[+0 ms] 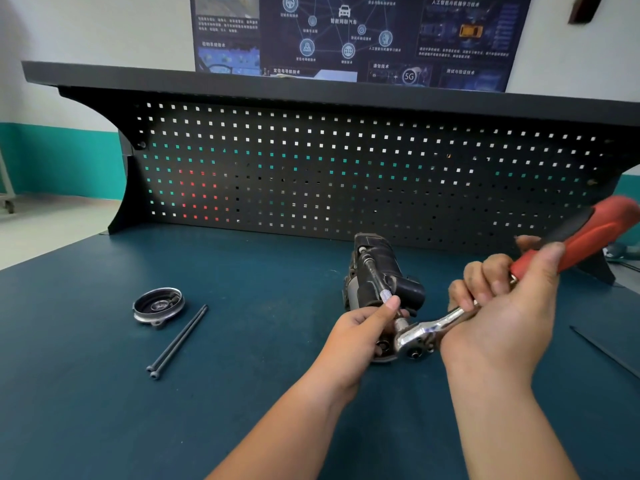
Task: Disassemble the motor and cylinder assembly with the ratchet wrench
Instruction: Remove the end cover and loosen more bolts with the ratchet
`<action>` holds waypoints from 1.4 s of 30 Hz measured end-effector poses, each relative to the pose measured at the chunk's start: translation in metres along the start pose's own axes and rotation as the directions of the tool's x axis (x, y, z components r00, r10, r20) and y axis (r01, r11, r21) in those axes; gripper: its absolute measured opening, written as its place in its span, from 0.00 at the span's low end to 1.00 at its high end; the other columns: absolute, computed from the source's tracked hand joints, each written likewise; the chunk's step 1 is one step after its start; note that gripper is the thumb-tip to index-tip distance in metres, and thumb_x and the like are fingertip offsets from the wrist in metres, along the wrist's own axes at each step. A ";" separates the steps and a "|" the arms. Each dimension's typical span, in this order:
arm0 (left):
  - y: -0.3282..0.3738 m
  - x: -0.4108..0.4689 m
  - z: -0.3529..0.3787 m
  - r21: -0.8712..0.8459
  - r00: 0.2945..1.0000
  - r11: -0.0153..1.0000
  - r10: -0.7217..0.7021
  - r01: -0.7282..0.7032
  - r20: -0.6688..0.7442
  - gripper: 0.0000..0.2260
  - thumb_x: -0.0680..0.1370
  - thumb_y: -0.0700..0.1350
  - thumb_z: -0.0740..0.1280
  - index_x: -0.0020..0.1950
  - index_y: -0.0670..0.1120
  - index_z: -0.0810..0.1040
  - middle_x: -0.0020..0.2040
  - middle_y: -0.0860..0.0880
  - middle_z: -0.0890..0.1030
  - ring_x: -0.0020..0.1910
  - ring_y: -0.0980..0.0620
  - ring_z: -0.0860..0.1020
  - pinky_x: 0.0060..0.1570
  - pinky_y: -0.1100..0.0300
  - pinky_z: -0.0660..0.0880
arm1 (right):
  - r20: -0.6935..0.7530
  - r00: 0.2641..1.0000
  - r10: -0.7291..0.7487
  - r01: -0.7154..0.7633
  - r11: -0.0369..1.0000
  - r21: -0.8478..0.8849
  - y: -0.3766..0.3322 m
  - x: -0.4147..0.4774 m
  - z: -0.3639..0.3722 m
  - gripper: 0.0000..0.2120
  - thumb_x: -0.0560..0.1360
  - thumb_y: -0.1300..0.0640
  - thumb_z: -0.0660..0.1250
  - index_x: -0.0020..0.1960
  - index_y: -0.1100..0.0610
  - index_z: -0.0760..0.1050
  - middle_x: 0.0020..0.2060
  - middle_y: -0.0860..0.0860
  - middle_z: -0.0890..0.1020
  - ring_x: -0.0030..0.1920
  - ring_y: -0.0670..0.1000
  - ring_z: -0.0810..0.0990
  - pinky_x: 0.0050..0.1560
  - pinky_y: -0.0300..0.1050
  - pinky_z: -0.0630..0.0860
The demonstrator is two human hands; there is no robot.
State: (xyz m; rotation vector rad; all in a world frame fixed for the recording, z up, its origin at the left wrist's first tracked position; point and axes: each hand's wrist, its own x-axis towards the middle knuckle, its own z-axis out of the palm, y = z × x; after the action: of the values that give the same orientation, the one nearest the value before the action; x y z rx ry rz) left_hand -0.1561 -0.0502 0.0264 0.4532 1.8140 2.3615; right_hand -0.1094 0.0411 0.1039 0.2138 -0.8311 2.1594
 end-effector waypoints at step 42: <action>0.011 -0.006 -0.007 0.009 0.996 0.998 -0.064 0.063 0.058 0.16 0.78 0.38 0.61 0.33 0.45 0.82 0.34 0.47 0.80 0.34 0.51 0.75 0.38 0.60 0.69 | 0.444 0.896 0.021 0.128 0.944 -0.304 0.014 -0.015 0.017 0.09 0.74 0.48 0.63 0.45 0.53 0.70 0.23 0.42 0.67 0.23 0.40 0.63 0.24 0.32 0.62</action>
State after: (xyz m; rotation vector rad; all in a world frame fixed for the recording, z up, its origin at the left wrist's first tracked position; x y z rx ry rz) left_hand -0.1514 -0.0612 0.0348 0.4538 1.7849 2.2762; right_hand -0.1114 0.0142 0.1040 0.5660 -1.4109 1.9056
